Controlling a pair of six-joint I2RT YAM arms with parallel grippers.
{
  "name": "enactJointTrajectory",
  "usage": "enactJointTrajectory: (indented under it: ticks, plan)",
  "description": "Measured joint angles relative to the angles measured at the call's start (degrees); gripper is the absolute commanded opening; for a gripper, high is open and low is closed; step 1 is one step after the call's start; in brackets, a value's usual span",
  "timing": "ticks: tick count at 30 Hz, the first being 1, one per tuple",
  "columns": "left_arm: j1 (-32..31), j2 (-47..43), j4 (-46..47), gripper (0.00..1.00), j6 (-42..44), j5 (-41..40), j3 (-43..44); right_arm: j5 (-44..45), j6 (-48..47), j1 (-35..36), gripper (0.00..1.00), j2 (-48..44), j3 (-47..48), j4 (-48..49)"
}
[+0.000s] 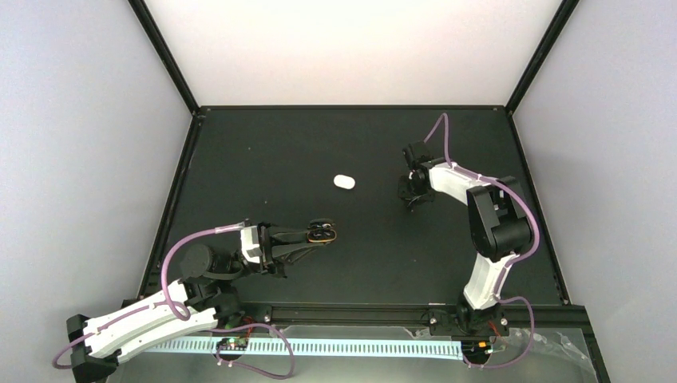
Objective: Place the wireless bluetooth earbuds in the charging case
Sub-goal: Pick up the earbud from the center of the board.
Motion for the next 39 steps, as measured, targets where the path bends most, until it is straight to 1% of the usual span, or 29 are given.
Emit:
enactJointTrajectory:
  ticks: [3,9,23,32,35,39]
  plan:
    - [0.0,0.0,0.0,0.02,0.0,0.0,0.0,0.4,-0.3,0.3,0.22,0.1,0.3,-0.3]
    - [0.0,0.0,0.0,0.01,-0.1,0.0,0.0,1.4,-0.7,1.0,0.23,0.1,0.4,-1.5]
    - [0.0,0.0,0.1,0.01,-0.4,0.4,-0.5,3.5,-2.0,1.6,0.14,0.2,0.5,-2.4]
    - [0.0,0.0,0.1,0.02,-0.5,0.4,-0.5,3.8,-2.0,1.6,0.12,-0.1,0.3,-2.4]
    - [0.0,0.0,0.1,0.02,-0.5,0.4,-0.5,3.8,-1.6,1.6,0.12,-1.6,-0.6,-2.7]
    - [0.0,0.0,0.1,0.02,-0.5,0.4,-0.5,3.0,-1.0,1.6,0.12,-8.6,-3.1,-2.3]
